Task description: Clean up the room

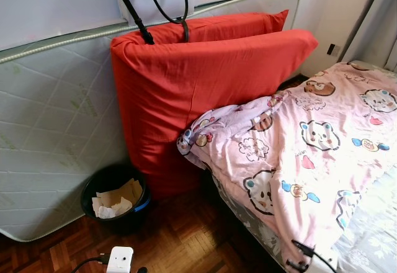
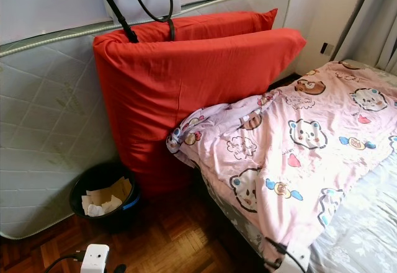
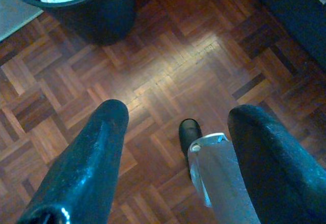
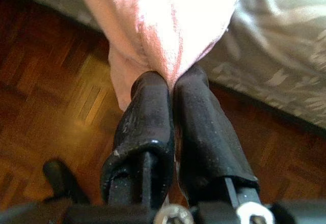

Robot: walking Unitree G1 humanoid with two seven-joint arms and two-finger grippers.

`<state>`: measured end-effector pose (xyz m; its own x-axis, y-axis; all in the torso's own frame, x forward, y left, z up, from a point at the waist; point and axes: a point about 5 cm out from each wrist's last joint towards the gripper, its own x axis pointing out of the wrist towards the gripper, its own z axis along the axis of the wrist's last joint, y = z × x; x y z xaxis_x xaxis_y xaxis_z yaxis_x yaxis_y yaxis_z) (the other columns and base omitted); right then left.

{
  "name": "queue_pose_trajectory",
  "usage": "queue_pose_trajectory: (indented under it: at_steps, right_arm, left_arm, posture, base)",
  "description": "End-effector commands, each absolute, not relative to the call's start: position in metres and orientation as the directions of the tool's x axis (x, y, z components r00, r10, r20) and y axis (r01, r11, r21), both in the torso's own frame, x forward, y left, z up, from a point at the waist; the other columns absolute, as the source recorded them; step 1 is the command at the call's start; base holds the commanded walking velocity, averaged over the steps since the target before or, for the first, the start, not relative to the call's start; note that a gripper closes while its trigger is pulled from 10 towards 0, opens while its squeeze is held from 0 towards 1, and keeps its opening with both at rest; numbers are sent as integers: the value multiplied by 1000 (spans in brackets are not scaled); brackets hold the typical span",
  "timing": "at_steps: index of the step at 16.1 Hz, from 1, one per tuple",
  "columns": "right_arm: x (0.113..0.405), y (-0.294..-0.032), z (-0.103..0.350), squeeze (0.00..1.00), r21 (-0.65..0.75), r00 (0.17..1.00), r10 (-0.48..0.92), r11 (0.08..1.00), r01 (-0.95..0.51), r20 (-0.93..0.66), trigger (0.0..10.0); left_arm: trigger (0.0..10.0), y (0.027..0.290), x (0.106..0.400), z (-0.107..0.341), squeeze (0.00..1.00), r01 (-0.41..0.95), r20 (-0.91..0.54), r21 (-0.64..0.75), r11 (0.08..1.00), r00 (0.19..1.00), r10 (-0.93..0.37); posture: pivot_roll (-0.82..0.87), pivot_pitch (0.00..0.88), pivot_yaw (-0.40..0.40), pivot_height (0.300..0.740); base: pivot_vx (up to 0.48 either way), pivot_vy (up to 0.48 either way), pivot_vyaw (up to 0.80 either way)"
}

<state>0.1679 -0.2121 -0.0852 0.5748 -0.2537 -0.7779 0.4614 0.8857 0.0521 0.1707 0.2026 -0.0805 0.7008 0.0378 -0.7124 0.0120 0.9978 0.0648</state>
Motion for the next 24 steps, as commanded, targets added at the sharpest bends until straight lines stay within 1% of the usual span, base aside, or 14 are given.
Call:
queue_pose_trajectory:
  at_steps: [1, 5, 6, 7, 8, 11, 12, 13, 14, 18, 20, 24]
  right_arm:
    - [159, -206, -91, 0, 63, 546, -215, 894, 444, -810, 10000]
    - [147, -200, -97, 4, 77, 513, -155, 912, 402, -844, 10000]
    - [146, -201, -98, 737, 74, 508, -155, 913, 402, -847, 10000]
    - [142, -203, -99, 992, 65, 496, -160, 911, 406, -853, 10000]
    - [141, -204, -99, 996, 66, 494, -159, 911, 406, -855, 10000]
    - [141, -205, -99, 984, 59, 493, -157, 917, 395, -856, 10000]
    - [141, -204, -99, 906, 57, 496, -145, 928, 369, -856, 10000]
    - [142, -204, -99, 482, 58, 501, -137, 933, 355, -855, 10000]
    - [143, -202, -99, 0, 77, 510, -119, 935, 346, -852, 10000]
    - [147, -197, -97, 0, 97, 534, -97, 941, 324, -840, 10000]
    - [150, -196, -96, 0, 95, 546, -87, 950, 296, -833, 10000]
    - [148, -193, -98, 0, 58, 521, -95, 961, 270, -848, 10000]
  left_arm:
    - [10000, 201, 172, -80, 0, 16, -711, 68, 998, 702, 37]
    - [10000, 199, 172, -80, 0, 17, -710, 67, 998, 704, 35]
    - [10000, 199, 172, -81, 0, 17, -710, 68, 998, 703, 36]
    - [10000, 202, 169, -81, 0, 16, -716, 72, 997, 697, 40]
    - [10000, 204, 168, -82, 0, 16, -718, 73, 997, 695, 42]
    - [10000, 206, 168, -81, 0, 18, -720, 76, 997, 693, 42]
    - [10000, 206, 168, -81, 0, 19, -720, 76, 997, 693, 42]
    - [10000, 206, 168, -81, 0, 20, -720, 76, 997, 693, 41]
    - [10000, 205, 169, -81, 0, 21, -719, 76, 997, 693, 41]
    - [10000, 203, 171, -81, 0, 1, -720, 62, 998, 693, 44]
    - [10000, 204, 169, -83, 0, -98, -733, 17, 995, 676, 79]
    - [10000, 206, 167, -83, 0, -71, -741, 23, 997, 669, 65]
  posture:
    - [29, 0, -1, 740]
    - [30, 0, -1, 740]
    - [31, 0, 0, 740]
    - [30, 0, 0, 740]
    - [29, 0, 0, 740]
    - [29, 0, 0, 740]
    - [28, 0, 0, 740]
    - [29, 0, 0, 740]
    - [29, 0, 0, 740]
    - [22, 0, 1, 740]
    - [25, 0, -2, 740]
    - [23, 0, 0, 740]
  base:
    - [0, 0, 0]
    - [0, 0, 0]
    - [0, 0, 0]
    - [0, 0, 0]
    - [0, 0, 0]
    - [0, 0, 0]
    - [0, 0, 0]
    - [0, 0, 0]
    - [0, 0, 0]
    - [0, 0, 0]
    - [0, 0, 0]
    - [0, 0, 0]
